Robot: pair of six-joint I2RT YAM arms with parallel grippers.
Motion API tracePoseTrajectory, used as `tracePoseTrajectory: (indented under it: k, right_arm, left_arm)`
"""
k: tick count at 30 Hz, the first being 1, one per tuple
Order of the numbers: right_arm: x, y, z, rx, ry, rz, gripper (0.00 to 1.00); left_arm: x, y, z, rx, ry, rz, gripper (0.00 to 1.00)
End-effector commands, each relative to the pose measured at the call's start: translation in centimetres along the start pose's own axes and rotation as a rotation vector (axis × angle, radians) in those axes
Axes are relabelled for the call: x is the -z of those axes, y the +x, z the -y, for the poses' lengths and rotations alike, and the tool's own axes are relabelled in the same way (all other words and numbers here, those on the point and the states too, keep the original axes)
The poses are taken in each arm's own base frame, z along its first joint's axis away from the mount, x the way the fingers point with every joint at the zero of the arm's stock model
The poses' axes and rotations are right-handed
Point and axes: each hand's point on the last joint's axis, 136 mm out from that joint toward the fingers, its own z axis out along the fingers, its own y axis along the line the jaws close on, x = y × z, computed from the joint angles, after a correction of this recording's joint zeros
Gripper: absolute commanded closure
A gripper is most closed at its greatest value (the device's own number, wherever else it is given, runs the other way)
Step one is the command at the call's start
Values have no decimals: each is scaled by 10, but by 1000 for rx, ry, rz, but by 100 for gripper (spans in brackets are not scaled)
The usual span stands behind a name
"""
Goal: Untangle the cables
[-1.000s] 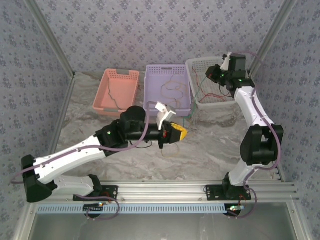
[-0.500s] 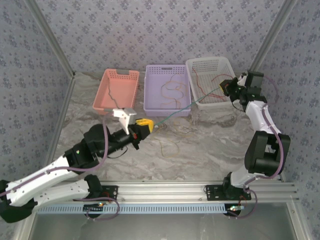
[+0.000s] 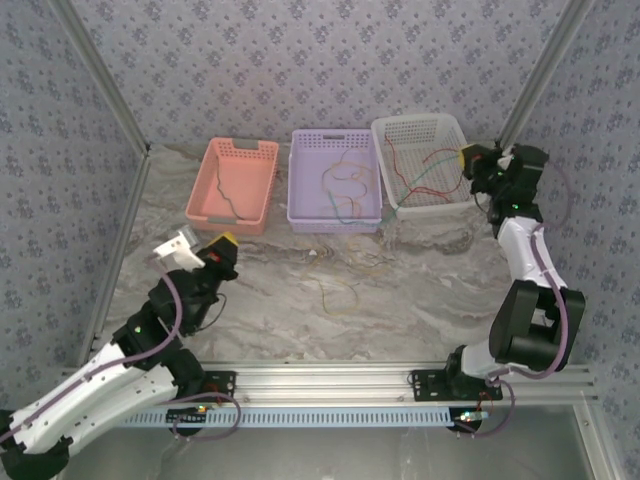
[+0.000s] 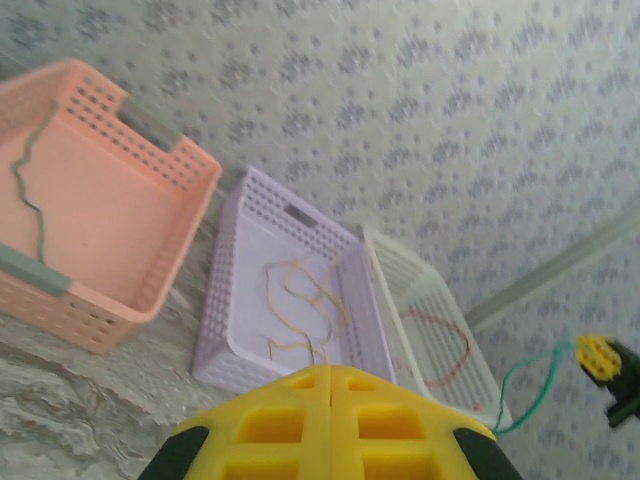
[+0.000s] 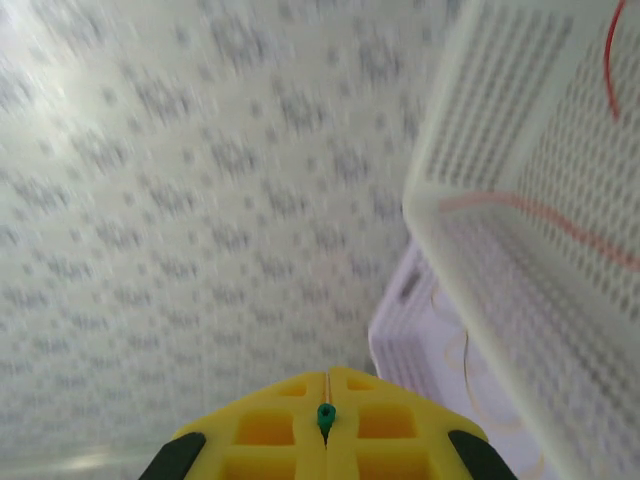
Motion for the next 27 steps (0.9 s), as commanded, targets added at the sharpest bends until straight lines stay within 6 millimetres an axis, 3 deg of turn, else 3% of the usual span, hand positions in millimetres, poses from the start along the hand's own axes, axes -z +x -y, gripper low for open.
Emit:
tracePoseTrajectory:
  k: [1, 5, 9, 11, 15, 17, 21, 27]
  right_arm:
    - [-13, 2, -42, 91, -81, 51, 100]
    - [-37, 62, -83, 199, -160, -63, 100]
    - [-61, 128, -120, 297, -220, -178, 100]
    - [-69, 157, -136, 348, -236, -218, 100]
    - [-86, 205, -157, 428, -269, -284, 100]
    - [-96, 227, -162, 465, -278, -323, 100]
    - [-110, 271, -168, 531, -313, -409, 100]
    - [-114, 311, -170, 662, -347, -474, 100]
  left_arm:
    - [-2, 1, -16, 22, -90, 10, 100]
    - [-11, 0, -13, 3, -100, 8, 100]
    - [-17, -12, -8, -21, -119, -8, 100]
    - [-19, -20, 4, -49, -88, -27, 99]
    - [-14, -51, 38, -196, -40, -54, 52]
    - [-14, -62, 62, -293, 7, -76, 35]
    - [-34, -67, 92, -485, 16, -223, 25]
    - [-60, -86, 103, -556, -15, -262, 24]
